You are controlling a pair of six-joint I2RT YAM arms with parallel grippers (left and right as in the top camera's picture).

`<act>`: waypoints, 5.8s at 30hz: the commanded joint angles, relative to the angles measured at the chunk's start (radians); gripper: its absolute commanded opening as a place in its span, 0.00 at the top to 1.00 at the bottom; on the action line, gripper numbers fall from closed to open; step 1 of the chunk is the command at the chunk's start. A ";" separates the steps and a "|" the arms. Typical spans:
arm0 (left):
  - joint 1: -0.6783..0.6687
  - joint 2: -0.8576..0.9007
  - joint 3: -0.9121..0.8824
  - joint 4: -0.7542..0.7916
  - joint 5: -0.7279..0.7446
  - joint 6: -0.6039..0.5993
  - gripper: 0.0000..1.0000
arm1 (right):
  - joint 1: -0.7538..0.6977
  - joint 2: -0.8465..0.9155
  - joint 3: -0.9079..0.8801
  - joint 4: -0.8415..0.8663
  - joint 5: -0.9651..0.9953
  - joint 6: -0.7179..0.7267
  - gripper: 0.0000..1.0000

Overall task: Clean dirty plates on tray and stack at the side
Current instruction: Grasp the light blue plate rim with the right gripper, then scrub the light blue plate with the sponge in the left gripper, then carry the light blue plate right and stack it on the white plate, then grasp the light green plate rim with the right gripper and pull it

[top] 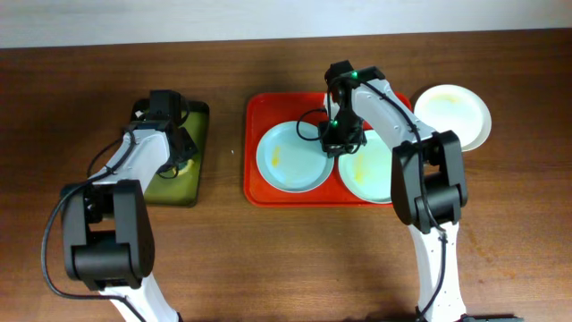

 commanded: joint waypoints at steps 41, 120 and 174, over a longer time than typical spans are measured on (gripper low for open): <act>-0.390 -0.151 0.097 -0.185 0.394 0.023 1.00 | 0.050 -0.032 -0.078 0.043 0.053 0.095 0.96; 0.119 -0.291 -0.023 -0.321 0.029 -0.009 1.00 | -0.801 -0.226 -0.051 0.224 -0.102 -0.085 0.62; 0.095 -0.084 0.116 -0.191 0.187 0.093 1.00 | -0.133 -0.223 -0.415 0.266 -0.041 -0.055 0.84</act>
